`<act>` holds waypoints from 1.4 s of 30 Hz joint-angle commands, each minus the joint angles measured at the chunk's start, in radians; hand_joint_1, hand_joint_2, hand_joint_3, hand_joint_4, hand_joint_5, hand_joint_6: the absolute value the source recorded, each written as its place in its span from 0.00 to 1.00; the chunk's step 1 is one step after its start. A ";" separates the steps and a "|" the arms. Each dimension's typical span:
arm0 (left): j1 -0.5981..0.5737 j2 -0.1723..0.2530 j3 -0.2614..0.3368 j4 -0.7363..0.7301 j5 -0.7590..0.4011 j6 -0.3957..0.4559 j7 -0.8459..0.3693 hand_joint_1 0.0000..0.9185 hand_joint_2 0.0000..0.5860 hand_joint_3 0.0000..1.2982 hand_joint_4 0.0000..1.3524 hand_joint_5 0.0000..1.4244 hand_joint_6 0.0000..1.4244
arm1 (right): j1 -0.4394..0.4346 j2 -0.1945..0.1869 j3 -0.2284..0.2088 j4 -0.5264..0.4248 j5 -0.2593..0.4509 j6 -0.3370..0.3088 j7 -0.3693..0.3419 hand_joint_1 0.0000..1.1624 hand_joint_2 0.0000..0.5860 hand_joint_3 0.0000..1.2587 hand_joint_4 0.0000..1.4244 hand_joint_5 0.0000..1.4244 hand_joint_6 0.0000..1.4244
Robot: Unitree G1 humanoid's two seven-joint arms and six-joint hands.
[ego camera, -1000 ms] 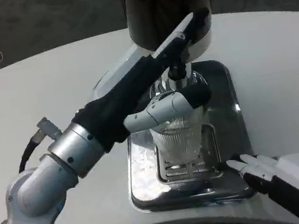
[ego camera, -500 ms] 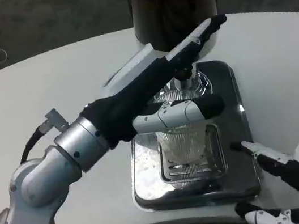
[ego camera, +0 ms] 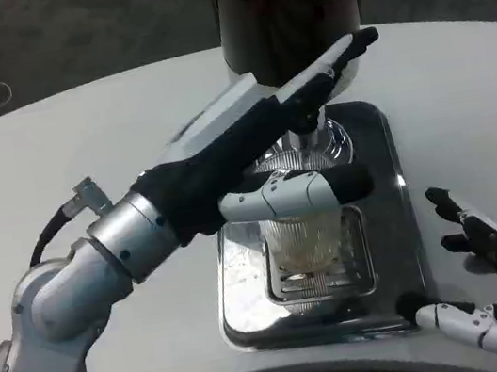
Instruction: Grasp the cup under the faucet to collect the drink, then remove the cup.
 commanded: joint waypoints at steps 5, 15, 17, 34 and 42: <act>0.042 0.025 -0.041 0.013 0.047 0.037 -0.065 0.00 0.00 0.00 0.00 0.01 0.07 | -0.039 0.016 0.035 0.122 0.075 -0.099 -0.119 0.67 0.38 0.00 0.00 0.04 0.04; 0.048 0.034 -0.038 -0.008 0.044 0.048 -0.068 0.00 0.00 0.00 0.00 0.01 0.07 | -0.083 0.027 0.070 0.208 0.102 -0.147 -0.211 0.68 0.37 0.00 0.00 0.04 0.03; 0.050 0.037 -0.036 -0.014 0.042 0.052 -0.070 0.00 0.00 0.00 0.00 0.01 0.07 | -0.095 0.026 0.076 0.227 0.105 -0.156 -0.223 0.68 0.37 0.00 0.00 0.03 0.02; 0.058 0.054 -0.029 -0.070 0.036 0.086 -0.067 0.00 0.00 0.00 0.00 0.01 0.06 | -0.208 0.063 0.147 0.376 0.098 -0.217 -0.324 0.73 0.34 0.00 0.00 0.03 0.02; 0.062 0.065 -0.026 -0.099 0.034 0.104 -0.069 0.00 0.00 0.00 0.00 0.01 0.06 | -0.259 0.084 0.169 0.437 0.091 -0.226 -0.369 0.74 0.34 0.00 0.00 0.03 0.02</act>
